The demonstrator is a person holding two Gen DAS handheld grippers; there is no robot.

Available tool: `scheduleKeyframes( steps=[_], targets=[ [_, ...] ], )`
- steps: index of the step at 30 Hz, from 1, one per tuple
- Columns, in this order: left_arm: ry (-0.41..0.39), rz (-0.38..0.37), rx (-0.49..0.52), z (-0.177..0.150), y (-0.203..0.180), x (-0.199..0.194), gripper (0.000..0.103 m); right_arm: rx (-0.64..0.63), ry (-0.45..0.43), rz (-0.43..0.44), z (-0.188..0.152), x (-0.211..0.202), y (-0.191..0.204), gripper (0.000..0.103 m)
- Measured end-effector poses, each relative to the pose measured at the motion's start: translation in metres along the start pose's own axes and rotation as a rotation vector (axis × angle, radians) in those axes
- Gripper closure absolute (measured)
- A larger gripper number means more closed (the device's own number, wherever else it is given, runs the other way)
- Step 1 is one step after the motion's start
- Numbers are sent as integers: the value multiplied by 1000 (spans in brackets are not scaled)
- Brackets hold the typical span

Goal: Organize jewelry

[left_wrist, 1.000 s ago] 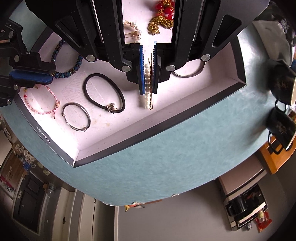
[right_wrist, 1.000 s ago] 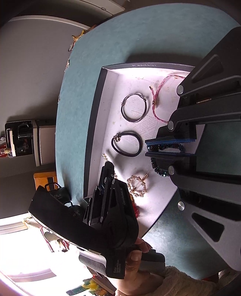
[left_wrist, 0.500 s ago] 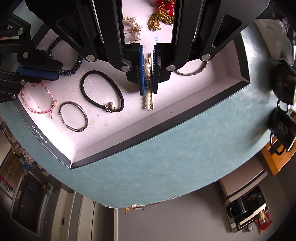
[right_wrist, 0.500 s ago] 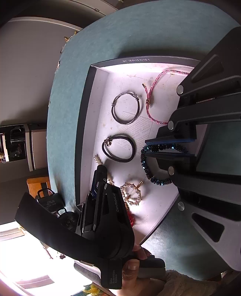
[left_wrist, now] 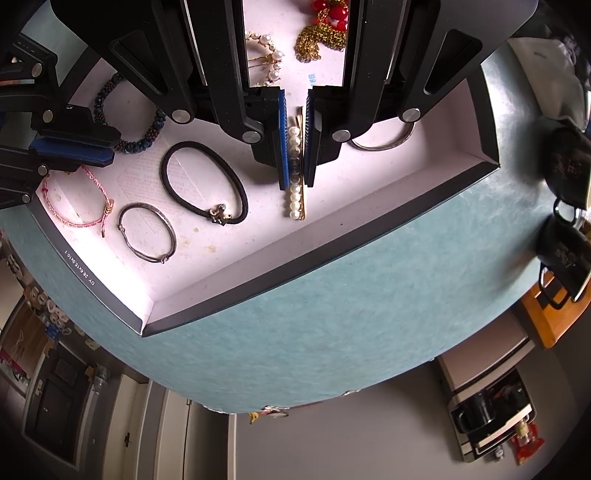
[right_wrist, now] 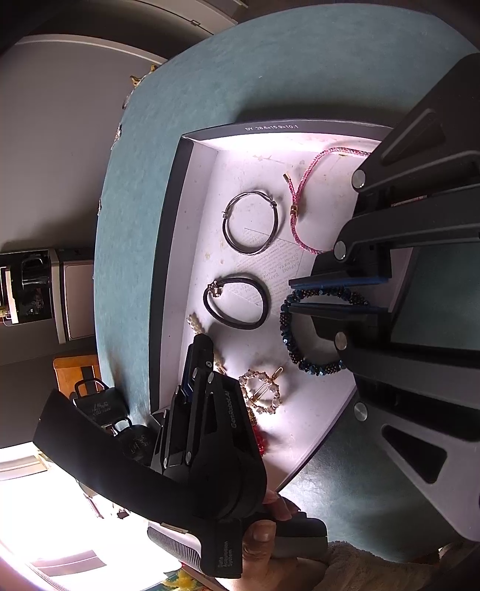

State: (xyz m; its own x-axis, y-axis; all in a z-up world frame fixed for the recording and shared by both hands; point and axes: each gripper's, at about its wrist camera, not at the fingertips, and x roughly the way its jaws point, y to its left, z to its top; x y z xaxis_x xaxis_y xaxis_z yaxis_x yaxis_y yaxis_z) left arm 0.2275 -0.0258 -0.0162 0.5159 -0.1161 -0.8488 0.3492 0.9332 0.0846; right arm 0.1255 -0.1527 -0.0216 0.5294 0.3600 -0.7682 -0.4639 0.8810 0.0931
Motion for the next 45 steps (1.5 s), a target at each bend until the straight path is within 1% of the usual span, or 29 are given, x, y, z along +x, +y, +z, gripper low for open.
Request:
scheduleKeyframes(
  steps=[3, 5, 7, 9, 11, 13, 15, 17, 19, 20, 21, 22, 23, 24, 25, 26, 29, 31, 34, 37, 39, 41, 45],
  targets=[
    [1, -2, -2, 0, 0, 0, 95, 5, -20, 21, 1, -3, -1, 94],
    [2, -12, -10, 0, 2, 0, 95, 1, -30, 16, 1, -5, -1, 94],
    [-8, -21, -31, 0, 5, -2, 85, -4, -43, -6, 2, -8, -2, 93],
    [-54, -13, -53, -2, 8, -11, 66, 1, -59, -20, 2, -11, -4, 90],
    [-99, -14, -74, -4, 10, -23, 58, 15, -83, -23, 4, -15, -7, 88],
    [-132, -19, -89, -7, 11, -37, 51, 32, -117, -30, 4, -22, -11, 79],
    [-175, -10, -96, -12, 11, -54, 32, 49, -156, -35, 6, -29, -15, 60],
    [-222, 6, -113, -19, 13, -73, 21, 74, -186, -33, 7, -37, -21, 54],
    [-248, 6, -134, -27, 17, -89, 17, 101, -213, -34, 6, -47, -27, 38],
    [-262, 15, -150, -33, 20, -97, 13, 115, -226, -41, 6, -52, -29, 24],
    [-271, 29, -164, -39, 22, -103, 11, 123, -243, -51, 5, -58, -30, 19],
    [-277, 46, -171, -45, 24, -110, 11, 128, -255, -63, 4, -65, -31, 18],
    [-278, 67, -177, -52, 26, -115, 9, 126, -262, -80, 2, -71, -31, 14],
    [-272, 95, -185, -59, 28, -120, 8, 122, -266, -94, 0, -77, -30, 7],
    [-265, 124, -188, -67, 27, -124, 8, 119, -268, -104, -2, -83, -28, 5],
    [-261, 146, -187, -76, 26, -127, 7, 116, -269, -115, -5, -89, -28, 5],
    [-240, 180, -186, -101, 19, -132, 6, 104, -259, -153, -18, -99, -22, 5],
    [-233, 182, -189, -117, 12, -132, 6, 97, -252, -164, -28, -102, -17, 6],
    [-232, 159, -219, -134, 2, -128, 6, 90, -228, -169, -42, -97, -7, 6],
    [-246, 175, -232, -143, -6, -124, 6, 68, -210, -176, -54, -90, 4, 5],
    [-252, 180, -233, -145, -10, -119, 6, 60, -219, -188, -59, -86, 9, 6],
    [-257, 163, -241, -146, -11, -116, 6, 65, -236, -204, -61, -84, 11, 6],
    [-296, 194, -232, -148, -15, -115, 6, 85, -295, -246, -62, -87, 10, 6]
  ],
)
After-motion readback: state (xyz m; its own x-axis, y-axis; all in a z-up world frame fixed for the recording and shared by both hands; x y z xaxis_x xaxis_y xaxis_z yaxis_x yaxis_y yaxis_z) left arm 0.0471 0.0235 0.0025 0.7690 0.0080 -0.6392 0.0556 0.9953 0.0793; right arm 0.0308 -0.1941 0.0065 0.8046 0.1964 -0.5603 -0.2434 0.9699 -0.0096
